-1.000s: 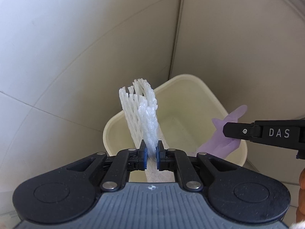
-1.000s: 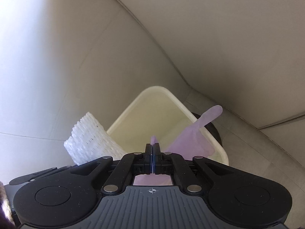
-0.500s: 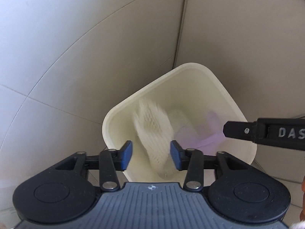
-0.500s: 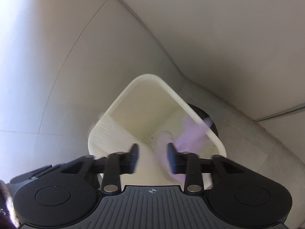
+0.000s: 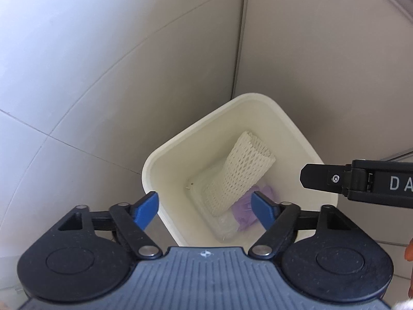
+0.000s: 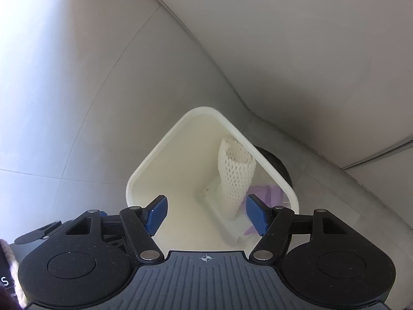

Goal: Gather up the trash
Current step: 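Open both grippers to drop the net and glove into the bin, then raise both tools back toward the countertop items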

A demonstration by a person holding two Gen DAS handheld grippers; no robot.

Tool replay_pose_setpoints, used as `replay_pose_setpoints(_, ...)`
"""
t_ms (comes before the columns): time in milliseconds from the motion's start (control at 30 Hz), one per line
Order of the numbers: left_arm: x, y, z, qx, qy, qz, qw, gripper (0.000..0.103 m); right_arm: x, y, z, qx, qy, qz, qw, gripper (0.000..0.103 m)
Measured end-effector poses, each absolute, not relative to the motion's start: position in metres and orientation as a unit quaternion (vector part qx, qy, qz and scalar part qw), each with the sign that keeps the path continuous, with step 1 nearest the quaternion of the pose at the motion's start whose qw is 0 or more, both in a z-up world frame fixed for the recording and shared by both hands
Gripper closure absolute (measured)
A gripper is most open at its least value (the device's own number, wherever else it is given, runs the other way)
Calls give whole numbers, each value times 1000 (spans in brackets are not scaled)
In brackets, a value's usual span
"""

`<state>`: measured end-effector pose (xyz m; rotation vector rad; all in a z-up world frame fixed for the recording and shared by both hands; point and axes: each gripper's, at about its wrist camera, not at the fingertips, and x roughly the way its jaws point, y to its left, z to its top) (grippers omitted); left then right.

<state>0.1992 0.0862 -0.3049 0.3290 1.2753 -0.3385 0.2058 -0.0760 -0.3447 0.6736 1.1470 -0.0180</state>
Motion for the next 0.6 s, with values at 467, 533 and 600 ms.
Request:
replay_pose_setpoints(467, 185, 97, -248, 140, 570, -154, 795, 4, 170, -73, -267, 267, 495, 7, 827, 19)
replay_pose_setpoints(533, 183, 98, -237, 139, 569, -154, 796, 2, 167, -75, -251, 256, 491, 12, 833, 18)
replay_pose_setpoints(600, 182, 97, -227, 140, 563, -154, 800, 1, 163, -81, -240, 247, 482, 19, 841, 15)
